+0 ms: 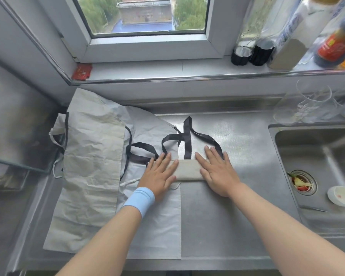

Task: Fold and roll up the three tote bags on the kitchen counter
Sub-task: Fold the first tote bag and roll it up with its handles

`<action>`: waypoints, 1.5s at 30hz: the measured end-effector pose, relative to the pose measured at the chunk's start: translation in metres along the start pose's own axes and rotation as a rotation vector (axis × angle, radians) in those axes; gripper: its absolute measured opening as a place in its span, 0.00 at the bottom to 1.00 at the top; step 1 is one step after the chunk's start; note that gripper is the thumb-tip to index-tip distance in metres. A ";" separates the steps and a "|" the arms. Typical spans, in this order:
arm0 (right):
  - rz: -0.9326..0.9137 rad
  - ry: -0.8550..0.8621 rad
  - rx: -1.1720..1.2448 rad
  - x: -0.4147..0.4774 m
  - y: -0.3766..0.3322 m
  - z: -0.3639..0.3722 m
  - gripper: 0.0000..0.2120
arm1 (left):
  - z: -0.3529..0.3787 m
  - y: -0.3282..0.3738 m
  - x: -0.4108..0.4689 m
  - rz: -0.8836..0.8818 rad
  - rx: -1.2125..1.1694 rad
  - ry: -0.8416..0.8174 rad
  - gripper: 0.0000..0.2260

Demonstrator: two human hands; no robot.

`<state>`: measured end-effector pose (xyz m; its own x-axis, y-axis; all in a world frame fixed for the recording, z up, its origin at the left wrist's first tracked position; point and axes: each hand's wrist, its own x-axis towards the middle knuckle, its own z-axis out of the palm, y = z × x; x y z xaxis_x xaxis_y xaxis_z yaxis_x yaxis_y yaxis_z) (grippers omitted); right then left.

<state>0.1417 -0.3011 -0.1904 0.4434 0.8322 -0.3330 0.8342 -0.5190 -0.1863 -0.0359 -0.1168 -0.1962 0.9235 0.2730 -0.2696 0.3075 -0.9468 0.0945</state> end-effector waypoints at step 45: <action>0.067 0.138 -0.071 0.014 -0.034 -0.028 0.26 | -0.033 0.026 0.033 0.293 -0.059 0.112 0.29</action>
<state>0.1290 -0.2663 -0.1634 0.5353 0.8179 -0.2110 0.8204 -0.5629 -0.1006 0.0096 -0.1268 -0.1714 0.9932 0.0102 -0.1159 0.0344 -0.9774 0.2088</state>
